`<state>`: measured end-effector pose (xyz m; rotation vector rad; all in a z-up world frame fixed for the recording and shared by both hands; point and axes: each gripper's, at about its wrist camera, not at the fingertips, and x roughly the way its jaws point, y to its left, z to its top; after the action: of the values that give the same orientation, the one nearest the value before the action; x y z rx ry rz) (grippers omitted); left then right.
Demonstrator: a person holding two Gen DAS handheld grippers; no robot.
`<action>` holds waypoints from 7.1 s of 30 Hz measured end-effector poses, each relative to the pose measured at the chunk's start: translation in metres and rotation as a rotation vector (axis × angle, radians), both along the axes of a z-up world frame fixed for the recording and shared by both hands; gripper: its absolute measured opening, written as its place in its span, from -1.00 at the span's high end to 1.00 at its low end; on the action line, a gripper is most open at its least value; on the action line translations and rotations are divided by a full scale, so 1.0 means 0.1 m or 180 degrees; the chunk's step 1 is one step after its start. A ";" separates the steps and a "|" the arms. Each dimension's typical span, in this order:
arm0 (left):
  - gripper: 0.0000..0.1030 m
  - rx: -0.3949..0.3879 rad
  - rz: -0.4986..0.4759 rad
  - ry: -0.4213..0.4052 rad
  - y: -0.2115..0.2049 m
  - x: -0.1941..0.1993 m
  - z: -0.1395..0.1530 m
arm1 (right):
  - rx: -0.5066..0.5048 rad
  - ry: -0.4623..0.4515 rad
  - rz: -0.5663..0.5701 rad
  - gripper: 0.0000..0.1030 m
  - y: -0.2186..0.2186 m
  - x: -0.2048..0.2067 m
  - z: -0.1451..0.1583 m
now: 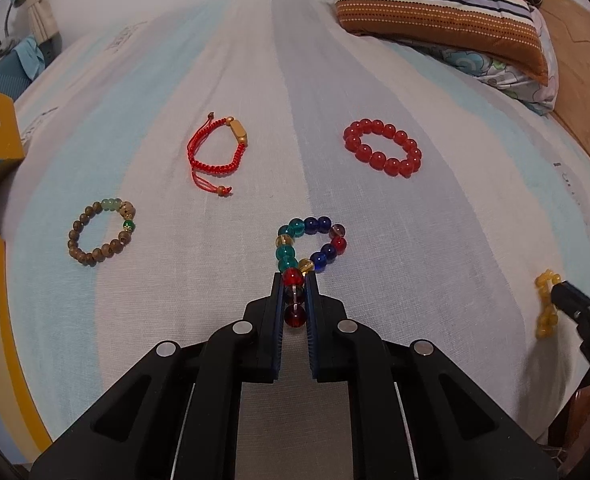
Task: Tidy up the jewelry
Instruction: 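Lift and carry both bracelets over the white box with both tools, then open the left tool over the box while the right tool releases the yellow beads, then move both open tools back over the bracelets on the bed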
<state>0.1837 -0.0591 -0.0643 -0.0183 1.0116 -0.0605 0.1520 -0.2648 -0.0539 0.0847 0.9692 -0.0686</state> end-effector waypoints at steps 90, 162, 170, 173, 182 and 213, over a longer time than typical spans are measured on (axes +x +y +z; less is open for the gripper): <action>0.82 0.0053 0.1174 -0.0639 2.69 -1.94 1.74 | 0.0058 -0.0619 0.1546 0.83 3.21 -0.80 1.61; -0.71 0.0282 0.1741 -0.0472 3.49 -2.27 1.43 | 0.0183 -0.0479 0.2026 -0.85 4.04 -0.92 1.37; -0.85 0.0262 0.1563 -0.0559 3.13 -2.13 1.54 | 0.0111 -0.0557 0.1857 -0.85 3.61 -0.87 1.48; -0.88 0.0253 0.1494 -0.0584 2.99 -2.05 1.57 | 0.0095 -0.0579 0.1791 -0.85 3.43 -0.86 1.51; -0.89 0.0204 0.1177 -0.0650 2.45 -1.76 1.59 | 0.0026 -0.0556 0.1549 -0.85 2.86 -0.76 1.47; -0.89 0.0098 0.0522 -0.0237 1.02 -0.23 0.80 | -0.0048 0.0014 0.0904 -0.85 1.37 -0.36 0.50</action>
<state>0.1607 0.0429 0.0161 -0.0703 0.9333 0.1034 0.1163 -0.1276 -0.0035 -0.0675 0.9767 0.1851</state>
